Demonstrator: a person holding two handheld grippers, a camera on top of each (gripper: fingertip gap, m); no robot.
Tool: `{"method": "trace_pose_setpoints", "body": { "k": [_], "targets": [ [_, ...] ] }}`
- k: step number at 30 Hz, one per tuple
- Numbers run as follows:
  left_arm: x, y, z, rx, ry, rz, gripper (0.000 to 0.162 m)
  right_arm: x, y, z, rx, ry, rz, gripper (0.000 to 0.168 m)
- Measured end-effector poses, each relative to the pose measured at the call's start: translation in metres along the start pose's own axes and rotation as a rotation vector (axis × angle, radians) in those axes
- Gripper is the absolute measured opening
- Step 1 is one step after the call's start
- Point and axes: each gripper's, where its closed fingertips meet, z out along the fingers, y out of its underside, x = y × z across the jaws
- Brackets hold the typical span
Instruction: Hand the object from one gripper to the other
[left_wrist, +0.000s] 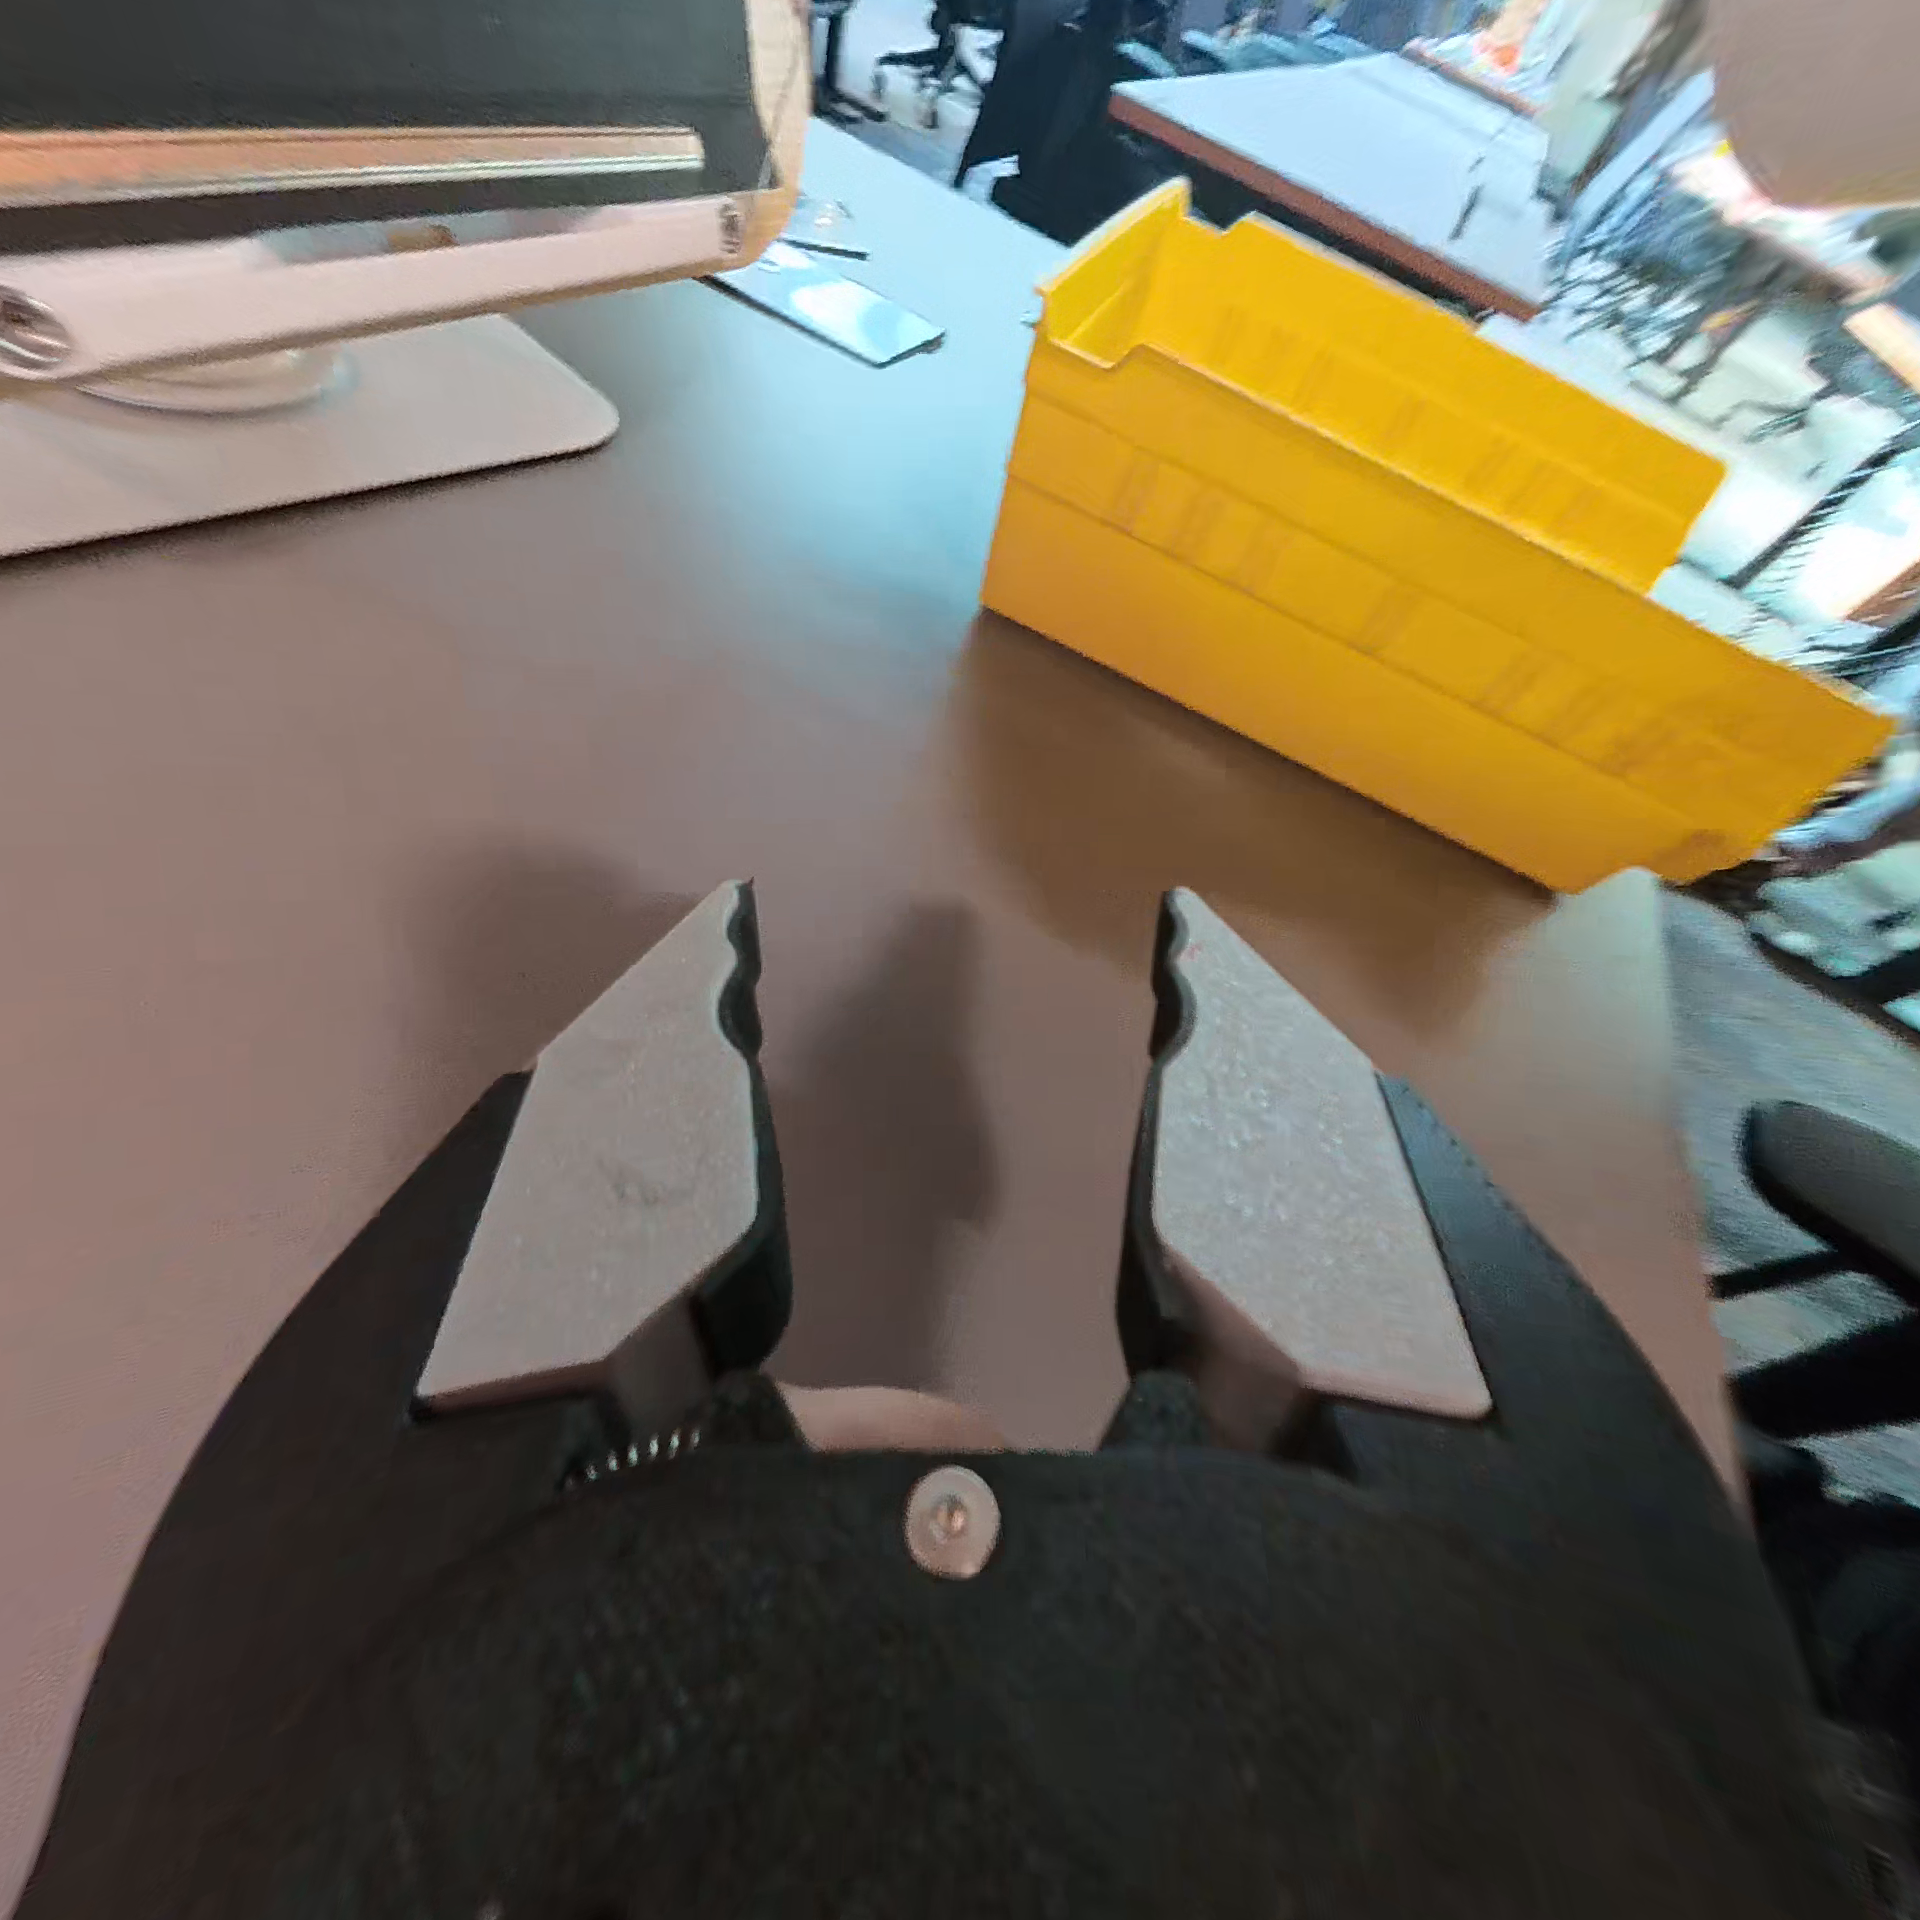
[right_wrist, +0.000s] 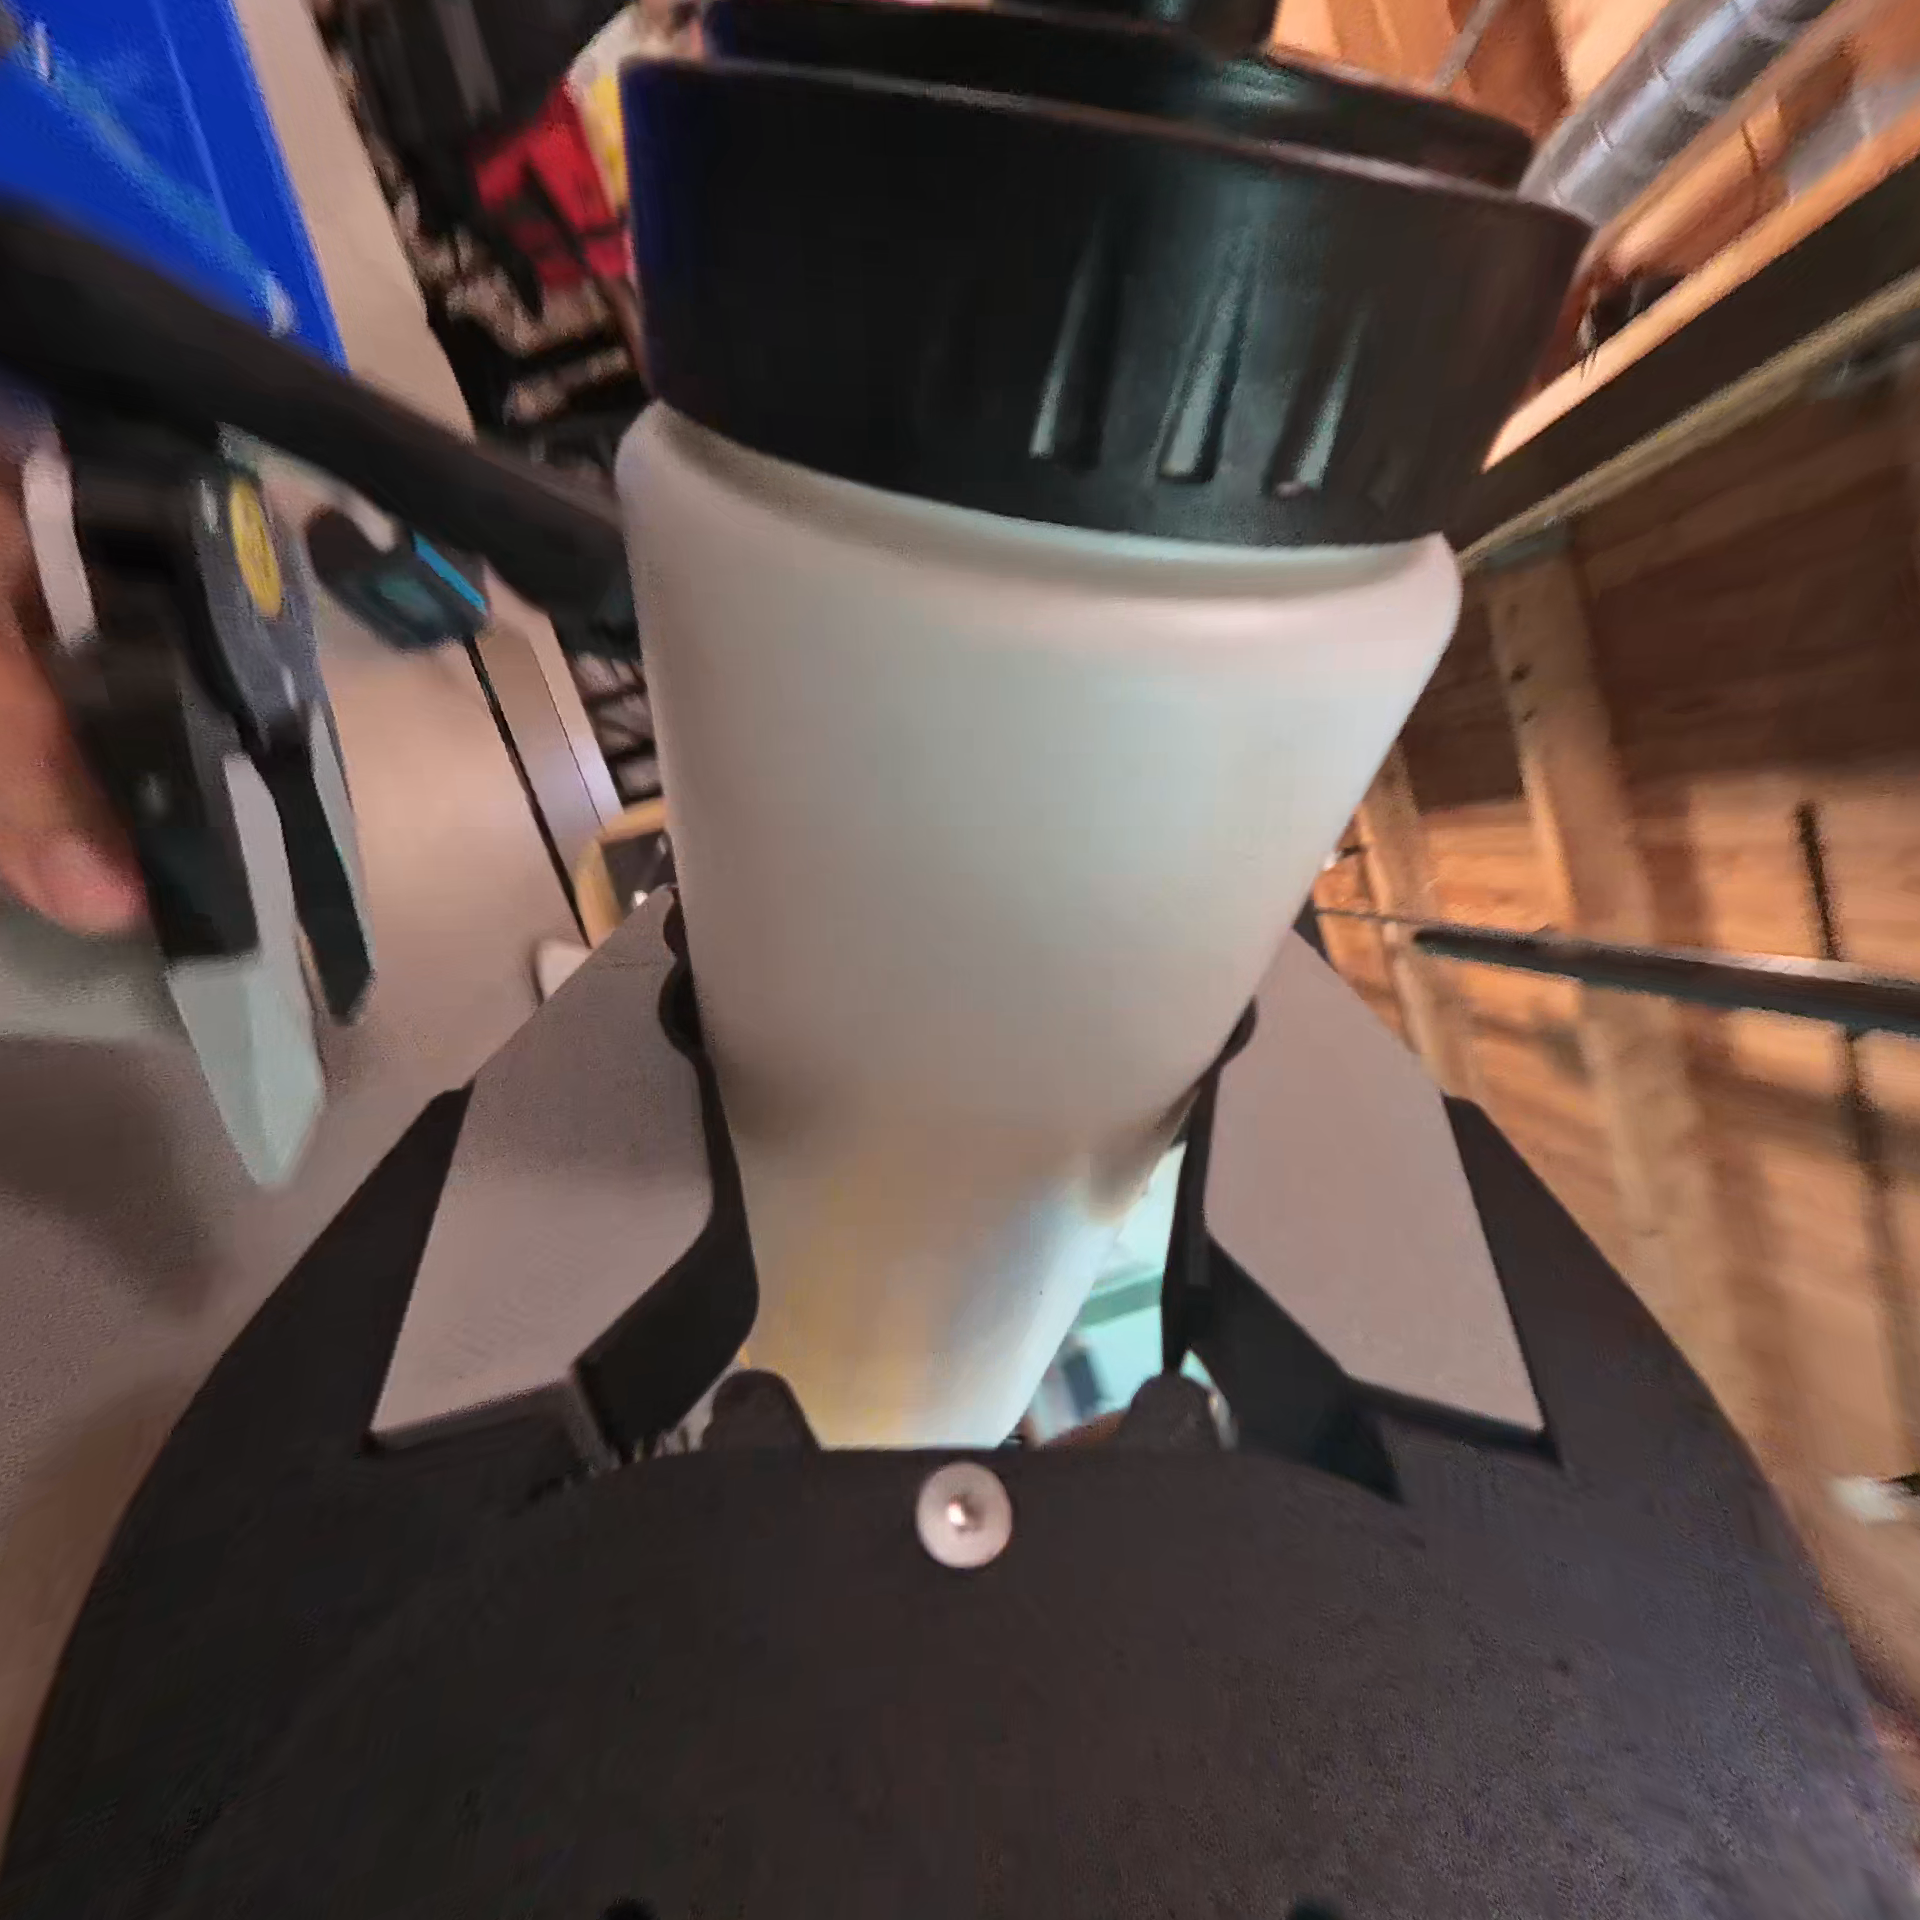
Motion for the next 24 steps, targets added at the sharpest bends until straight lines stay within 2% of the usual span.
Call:
{"method": "trace_pose_setpoints", "body": {
  "k": [4,8,10,12,14,15,17,20,24],
  "targets": [
    [0.027,-0.017,-0.011,0.076,0.222,-0.138,0.079,-0.004,0.04,-0.005,-0.101,-0.035,-0.341,0.098],
    [0.065,-0.039,-0.04,0.148,0.598,-0.331,0.082,-0.014,0.082,-0.012,-0.147,-0.076,-0.585,0.098],
    [0.074,-0.045,-0.049,0.168,0.693,-0.38,0.084,-0.024,0.096,-0.016,-0.136,-0.102,-0.694,0.098],
    [0.09,-0.041,-0.053,0.122,0.776,-0.384,0.092,-0.034,0.106,-0.018,-0.12,-0.13,-0.787,0.098],
    [0.11,-0.037,-0.058,0.079,0.868,-0.376,0.109,-0.042,0.111,-0.016,-0.106,-0.152,-0.854,0.098],
    [0.117,-0.04,-0.062,0.082,0.917,-0.388,0.112,-0.045,0.113,-0.015,-0.102,-0.162,-0.879,0.098],
    [0.124,-0.043,-0.066,0.091,0.975,-0.41,0.115,-0.051,0.113,-0.011,-0.089,-0.186,-0.914,0.098],
    [0.128,-0.032,-0.056,0.038,0.936,-0.383,0.116,-0.062,0.102,-0.006,-0.048,-0.206,-0.918,0.098],
    [0.146,-0.021,-0.05,-0.024,0.967,-0.354,0.117,-0.078,0.081,0.002,0.004,-0.223,-0.906,0.099]
  ]
}}
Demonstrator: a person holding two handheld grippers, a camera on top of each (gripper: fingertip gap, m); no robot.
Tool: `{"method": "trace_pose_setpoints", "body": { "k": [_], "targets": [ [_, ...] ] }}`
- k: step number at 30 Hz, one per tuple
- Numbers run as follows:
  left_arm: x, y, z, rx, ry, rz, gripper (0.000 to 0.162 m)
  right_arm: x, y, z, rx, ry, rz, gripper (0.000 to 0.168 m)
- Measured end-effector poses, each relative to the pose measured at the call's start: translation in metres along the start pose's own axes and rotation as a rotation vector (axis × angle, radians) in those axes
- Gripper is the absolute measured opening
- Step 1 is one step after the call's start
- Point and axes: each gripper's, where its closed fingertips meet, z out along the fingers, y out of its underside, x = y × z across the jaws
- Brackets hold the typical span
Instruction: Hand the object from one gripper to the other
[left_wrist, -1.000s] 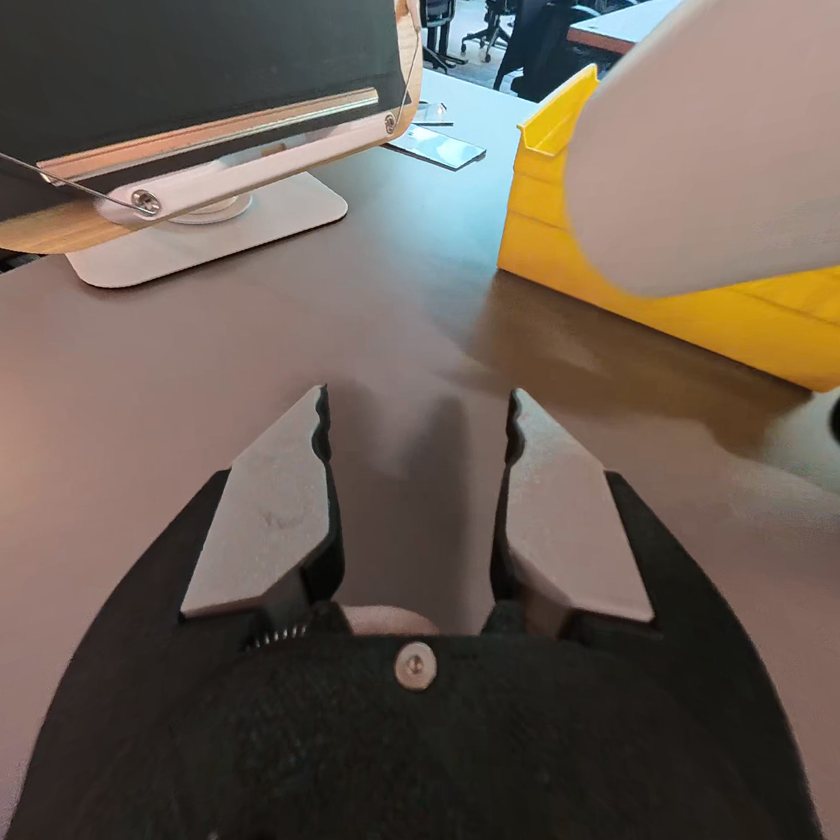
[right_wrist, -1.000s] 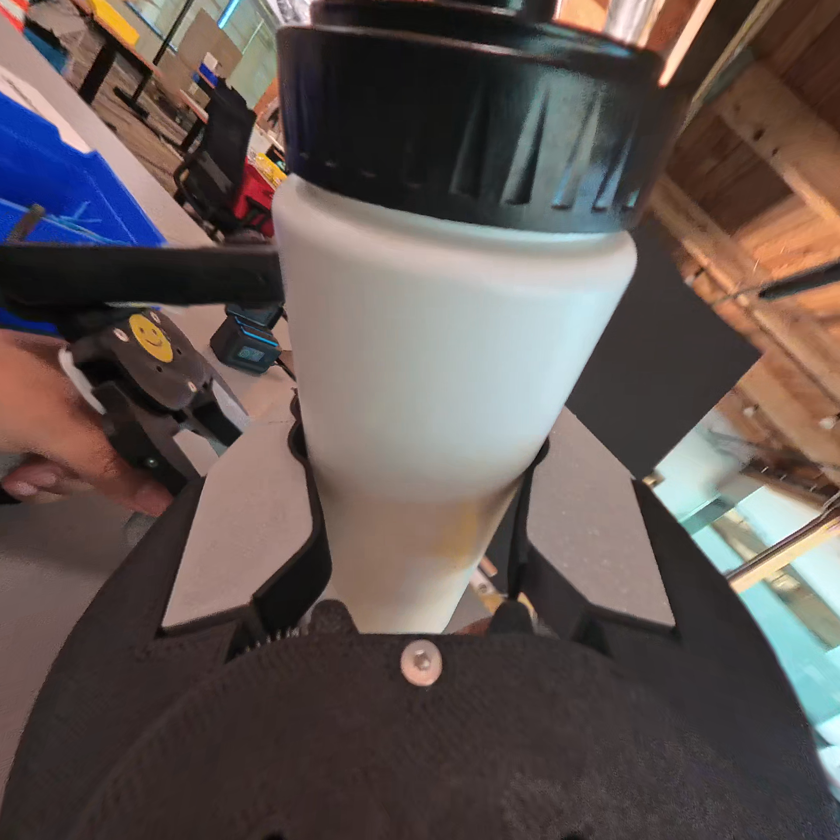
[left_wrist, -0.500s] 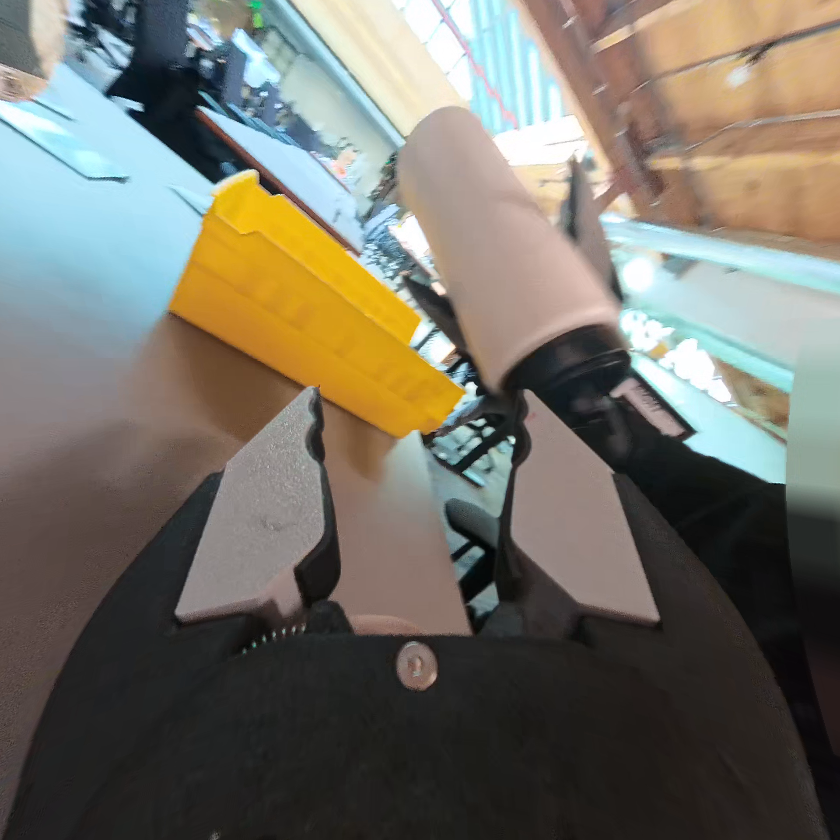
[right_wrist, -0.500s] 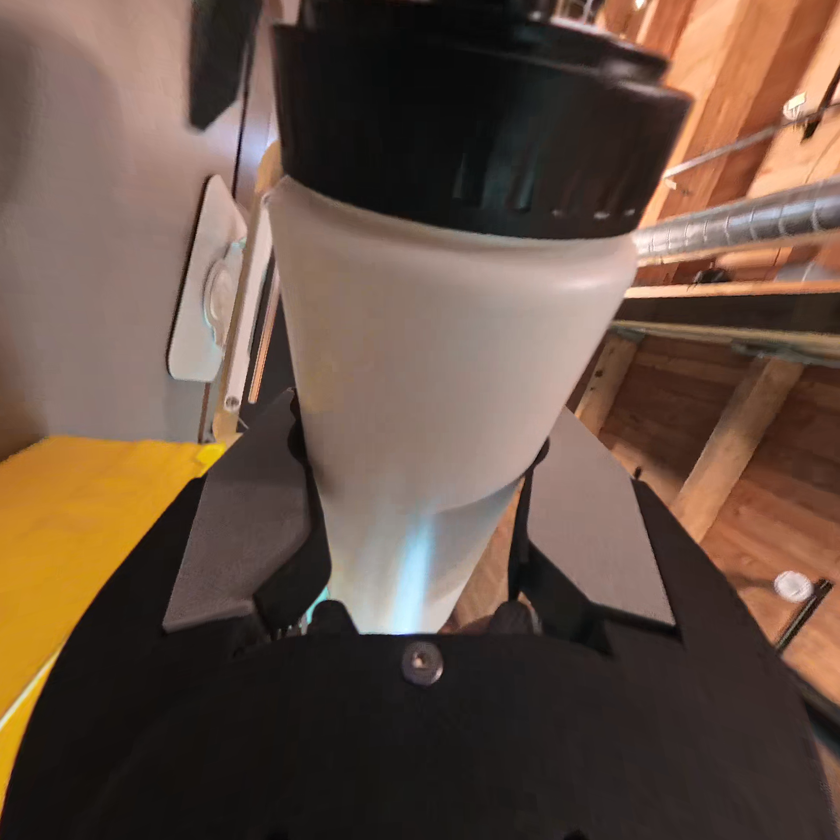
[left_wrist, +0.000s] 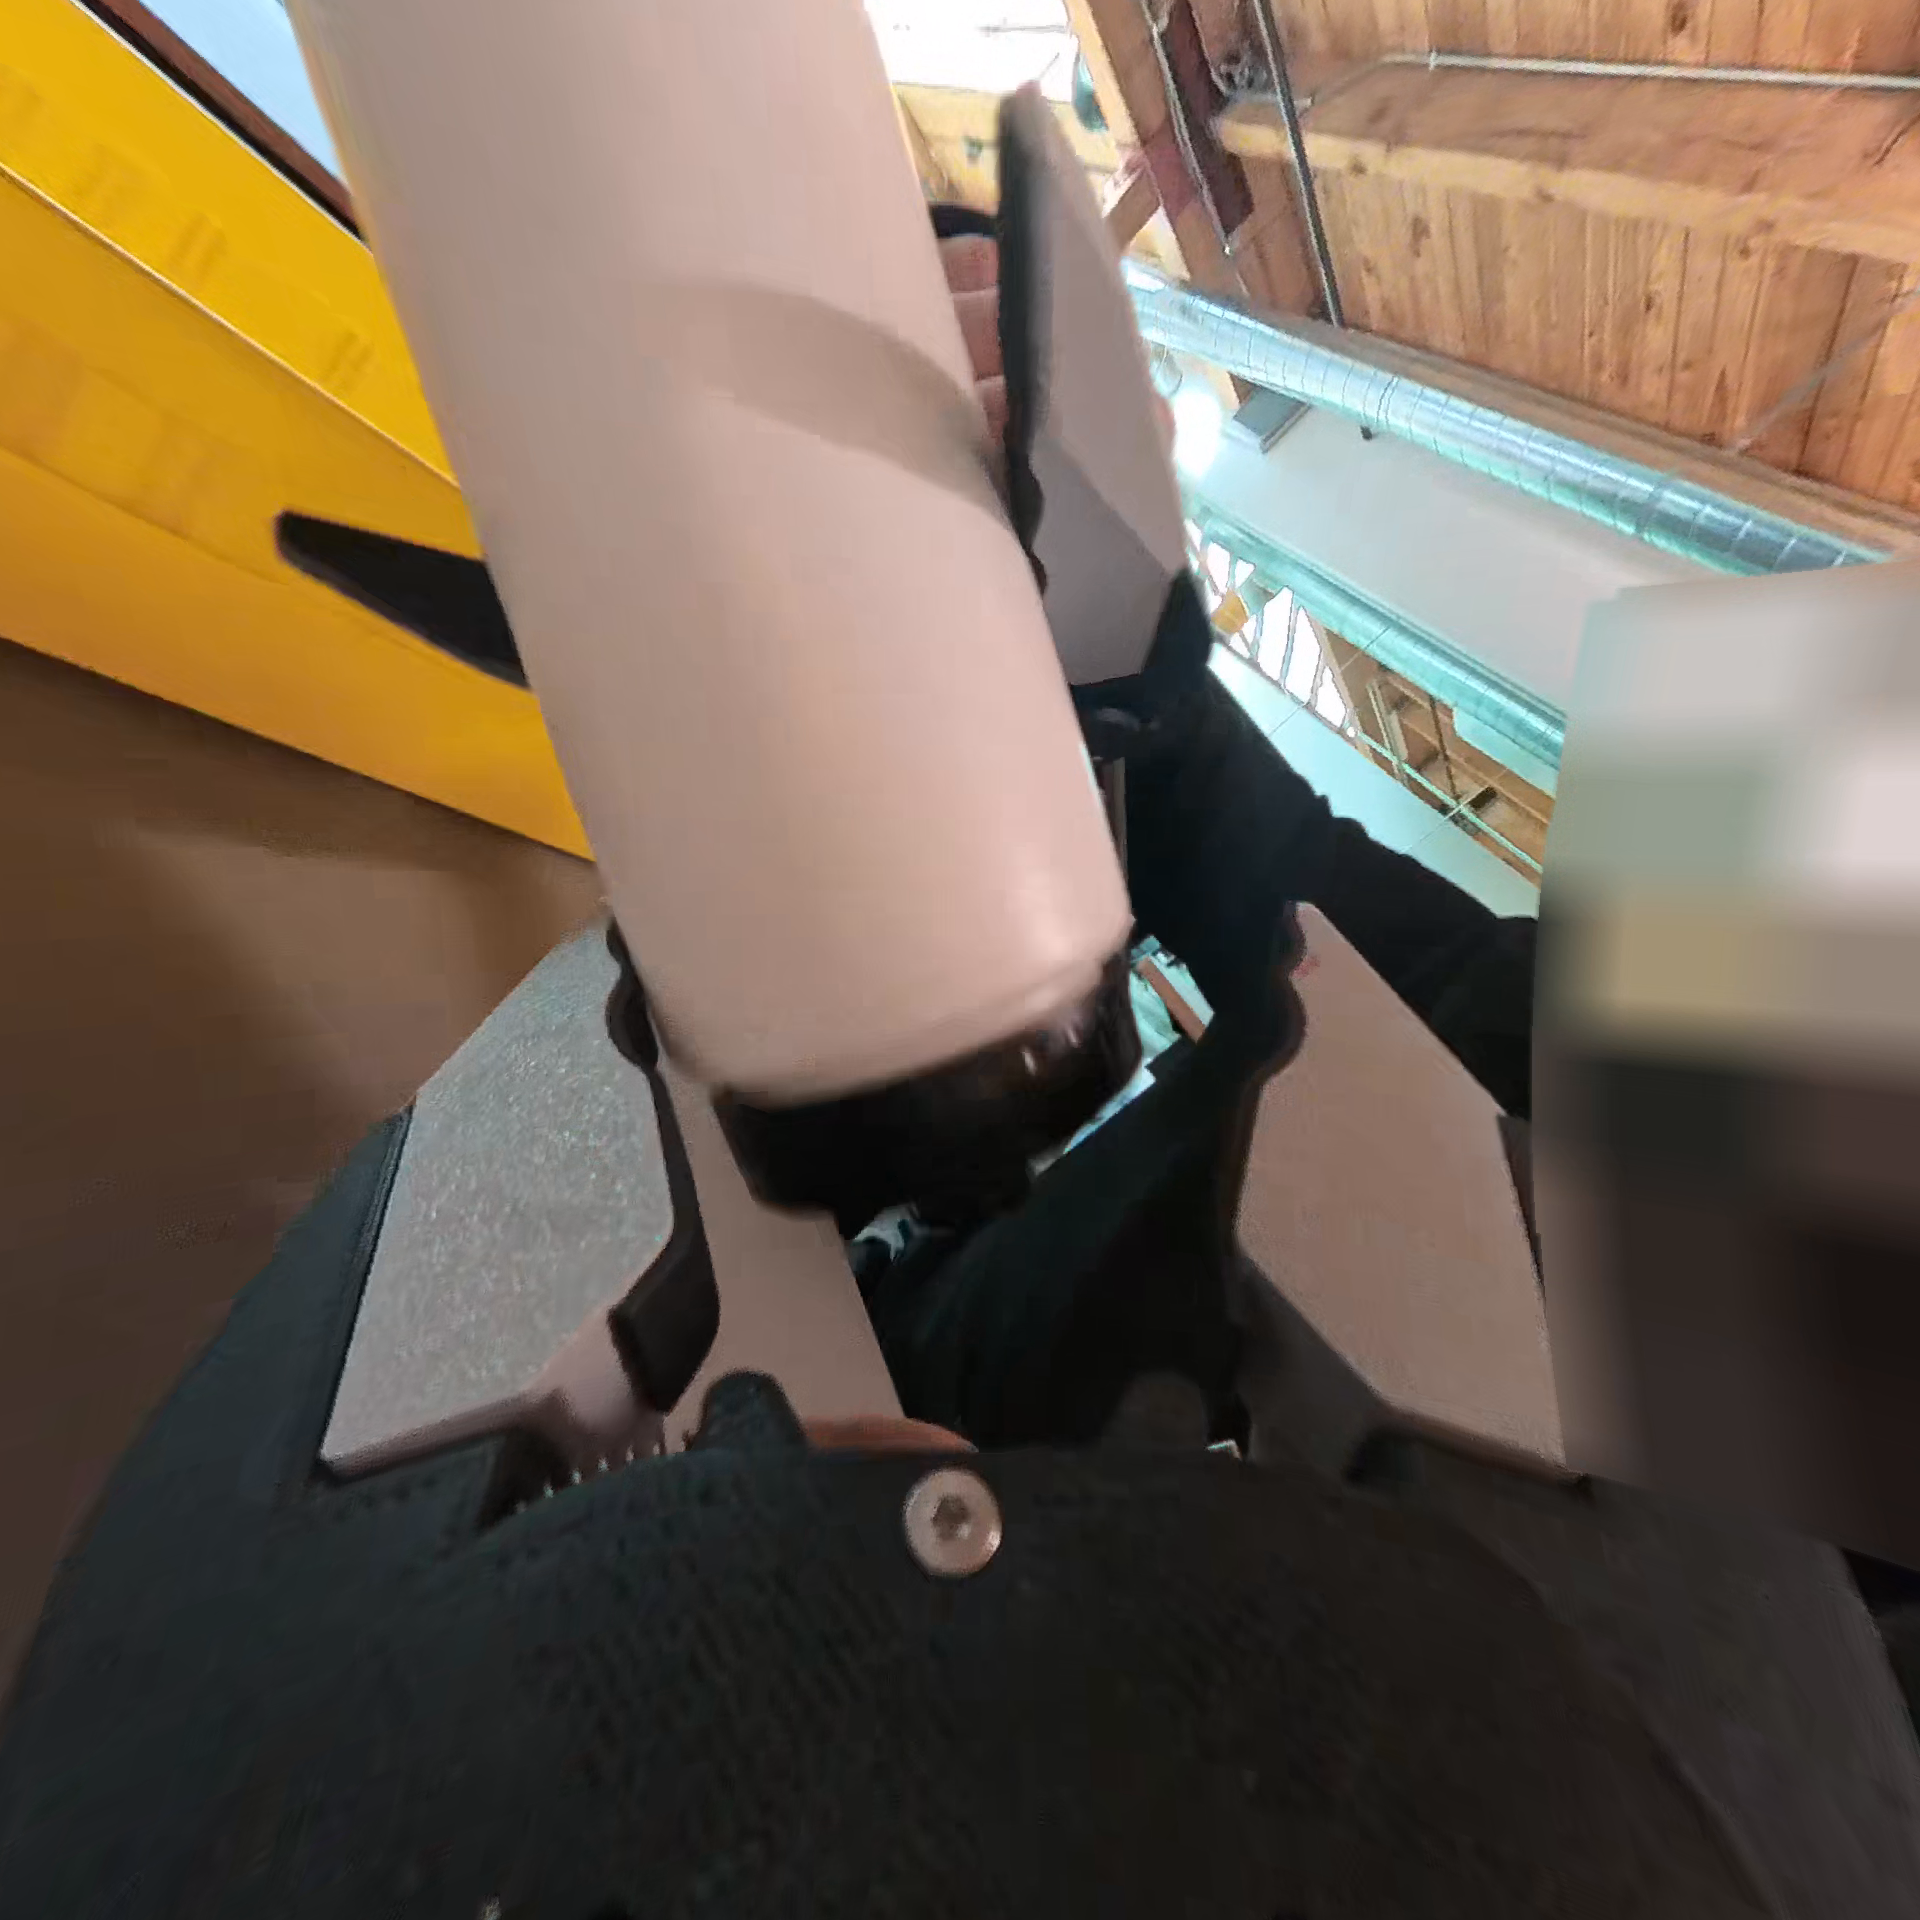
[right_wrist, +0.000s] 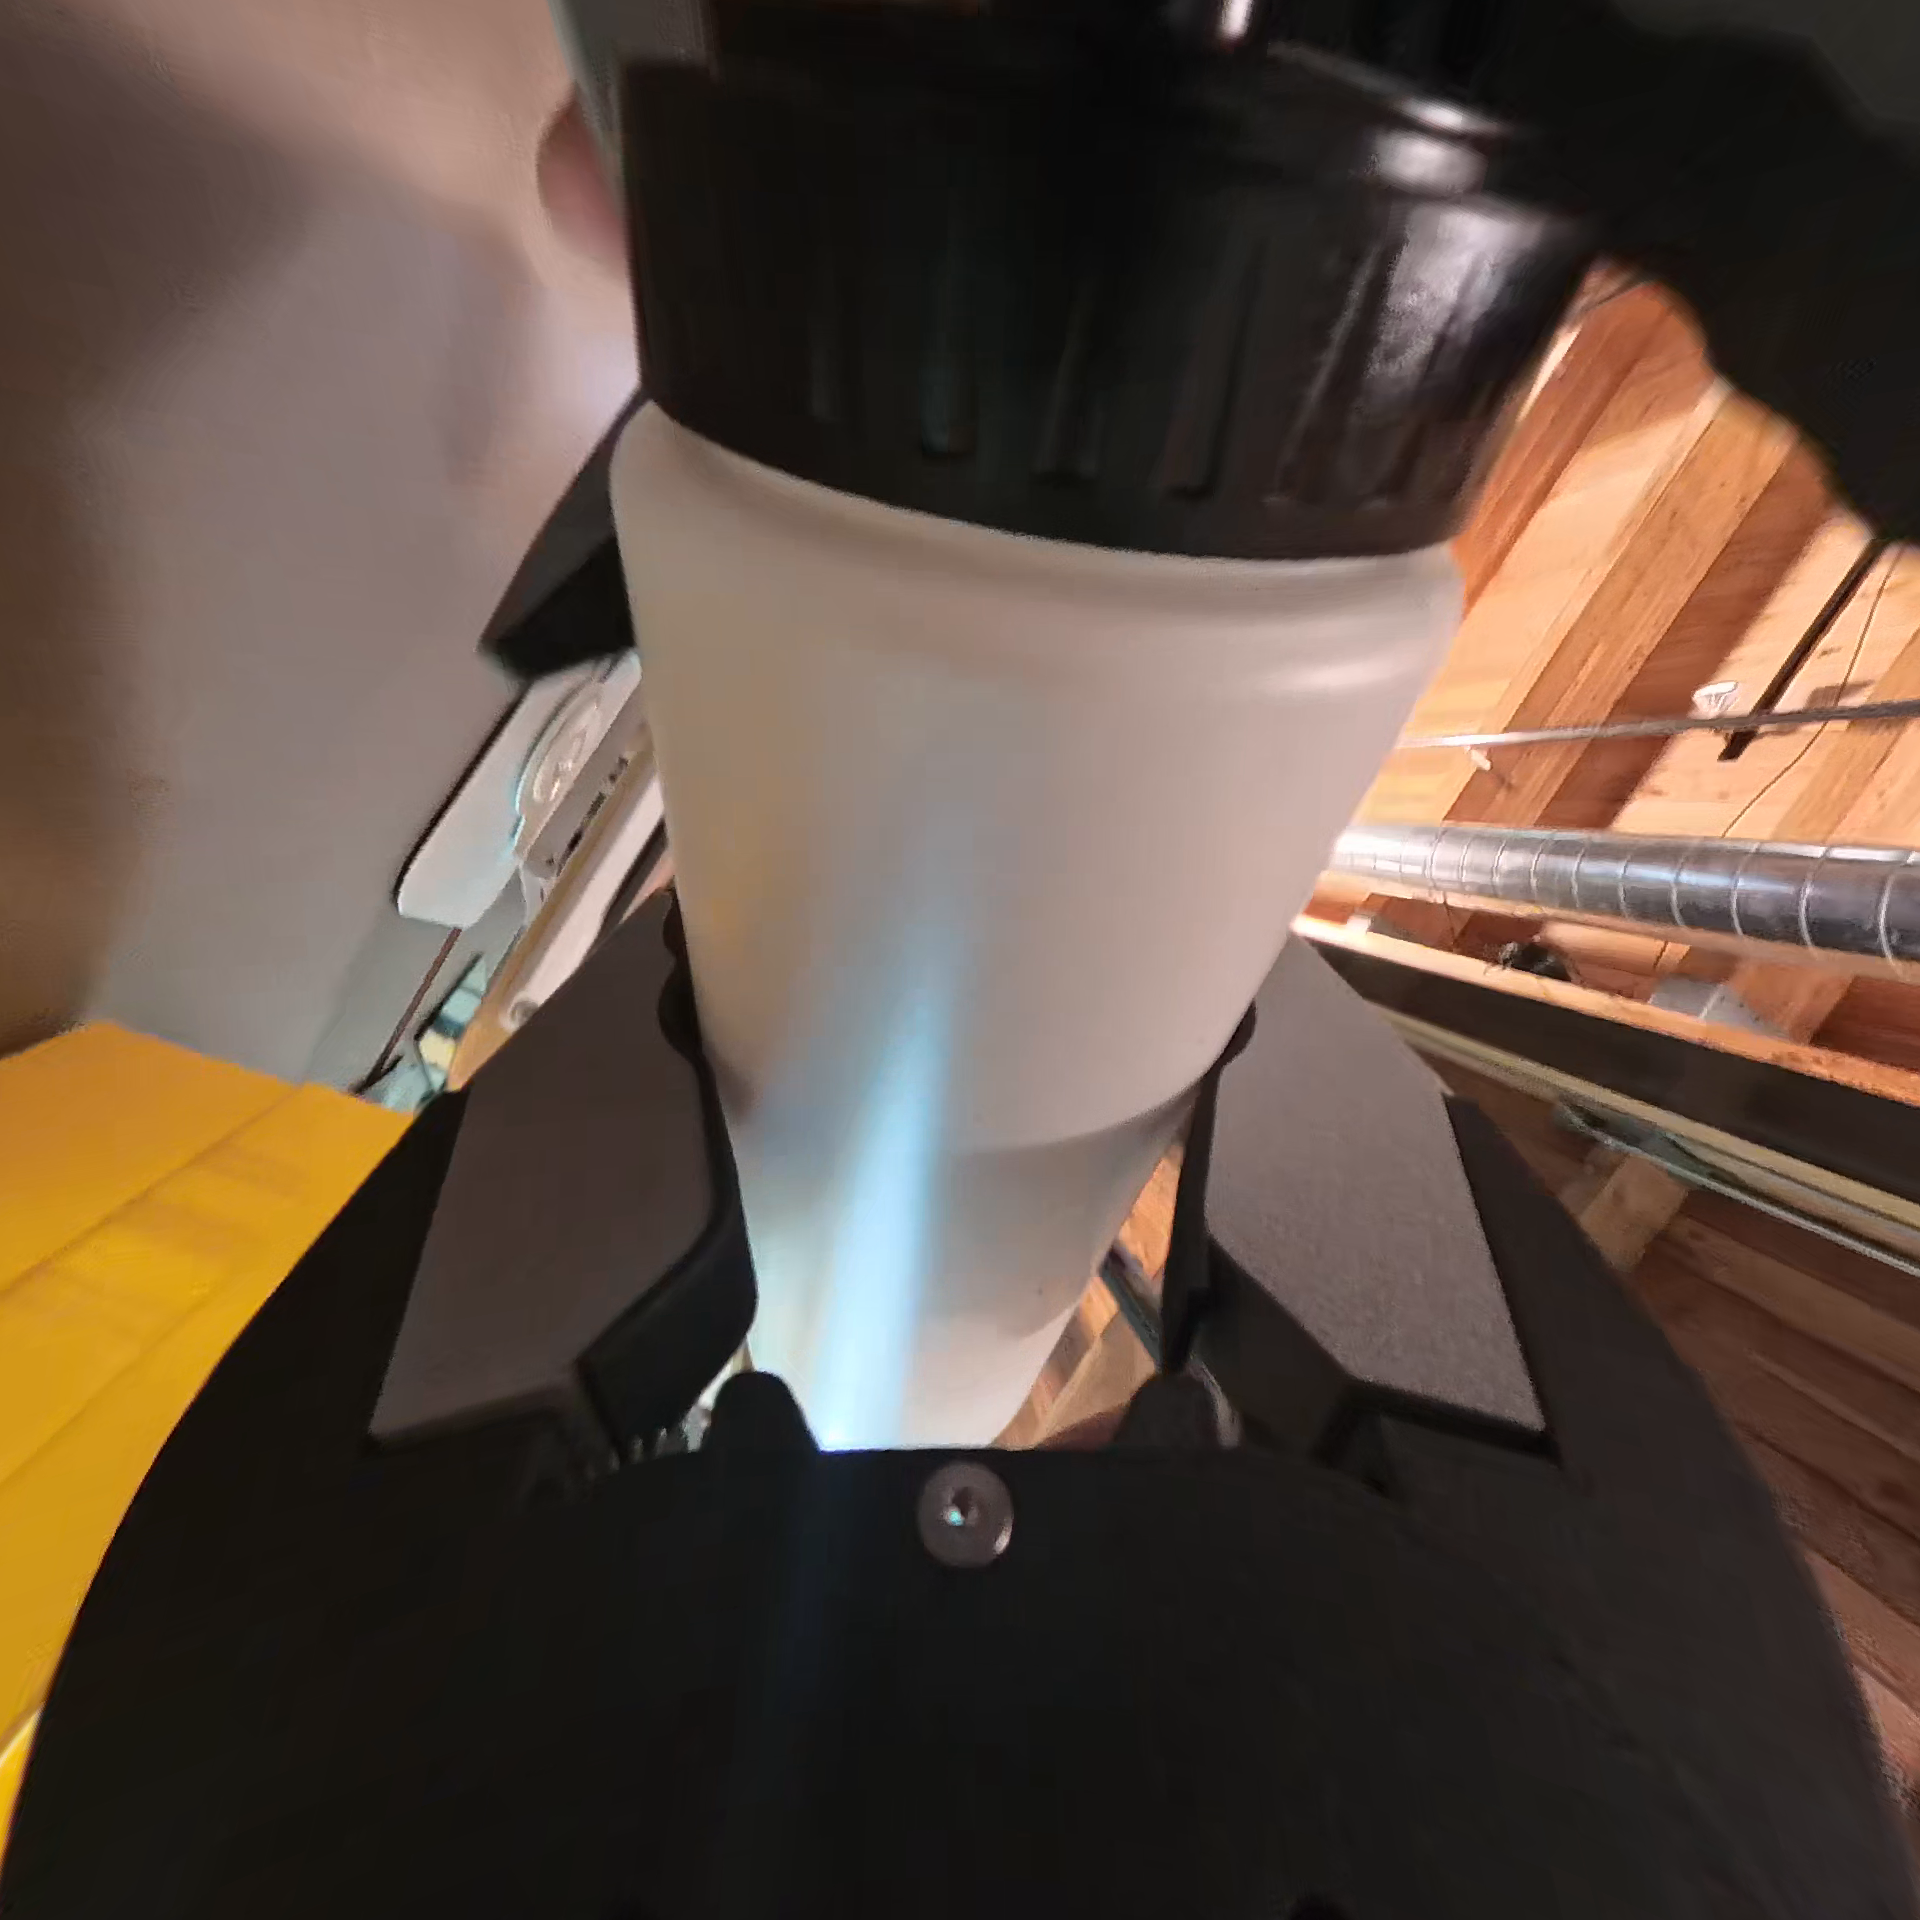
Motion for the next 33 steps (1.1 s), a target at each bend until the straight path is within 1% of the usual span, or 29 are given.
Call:
{"method": "trace_pose_setpoints", "body": {
  "k": [2,3,4,7,9,11,15,16,18,19,20,21,22,23,24,25,26,28,29,30,31,32,33],
  "targets": [
    [-0.006,0.006,0.003,-0.031,-0.028,0.006,0.116,0.002,-0.017,0.003,0.047,0.0,-0.013,0.099],
    [-0.011,0.01,0.003,-0.051,-0.048,0.014,0.105,0.002,-0.024,0.004,0.064,-0.005,-0.02,0.099],
    [-0.013,0.014,0.003,-0.072,-0.05,0.024,0.104,0.003,-0.027,0.006,0.068,-0.011,-0.028,0.098],
    [-0.025,0.024,0.005,-0.145,-0.131,0.103,0.103,0.002,-0.027,0.014,0.068,-0.012,-0.058,0.096],
    [-0.028,0.018,0.003,-0.12,-0.154,0.11,0.102,0.003,-0.024,0.017,0.074,0.002,-0.073,0.095],
    [-0.025,0.006,-0.003,-0.052,-0.129,0.091,0.101,0.002,-0.016,0.019,0.066,-0.027,-0.045,0.093],
    [-0.015,-0.015,-0.017,0.058,-0.105,0.117,0.101,0.021,0.02,0.019,-0.021,0.019,0.041,0.075],
    [-0.014,-0.019,-0.02,0.082,-0.119,0.138,0.101,0.025,0.03,0.017,-0.04,0.027,0.072,0.075],
    [-0.024,-0.027,-0.025,0.098,-0.242,0.229,0.101,0.029,0.05,0.013,-0.093,0.023,0.163,0.078],
    [-0.03,-0.032,-0.028,0.115,-0.322,0.278,0.101,0.029,0.06,0.009,-0.123,0.005,0.239,0.08],
    [-0.041,-0.036,-0.034,0.108,-0.444,0.341,0.101,0.023,0.069,0.005,-0.147,-0.042,0.346,0.082],
    [-0.054,-0.039,-0.042,0.079,-0.599,0.435,0.101,0.012,0.075,0.0,-0.164,-0.119,0.48,0.084],
    [-0.063,-0.045,-0.052,0.05,-0.762,0.574,0.101,-0.002,0.076,-0.006,-0.166,-0.229,0.635,0.088],
    [-0.062,-0.05,-0.054,0.028,-0.857,0.731,0.102,-0.018,0.07,-0.014,-0.147,-0.362,0.803,0.092],
    [-0.054,-0.054,-0.051,0.029,-0.891,0.859,0.101,-0.029,0.058,-0.024,-0.109,-0.491,0.972,0.096],
    [-0.046,-0.058,-0.047,0.054,-0.913,0.964,0.101,-0.032,0.045,-0.033,-0.049,-0.583,1.141,0.101],
    [-0.038,-0.061,-0.044,0.069,-0.929,1.053,0.101,-0.026,0.028,-0.042,0.051,-0.651,1.319,0.105],
    [-0.023,-0.06,-0.035,0.093,-0.881,1.196,0.102,0.003,-0.009,-0.066,0.347,-0.805,1.665,0.113],
    [-0.017,-0.056,-0.031,0.093,-0.848,1.239,0.102,0.02,-0.019,-0.076,0.48,-0.855,1.791,0.121],
    [-0.015,-0.053,-0.027,0.085,-0.824,1.269,0.102,0.034,-0.022,-0.08,0.574,-0.858,1.885,0.125],
    [-0.013,-0.048,-0.023,0.072,-0.793,1.291,0.102,0.045,-0.021,-0.08,0.636,-0.813,1.952,0.132],
    [-0.012,-0.042,-0.017,0.058,-0.743,1.302,0.102,0.052,-0.019,-0.076,0.663,-0.735,1.988,0.138],
    [-0.011,-0.036,-0.01,0.042,-0.699,1.306,0.102,0.055,-0.017,-0.07,0.656,-0.657,1.989,0.141]
  ]
}}
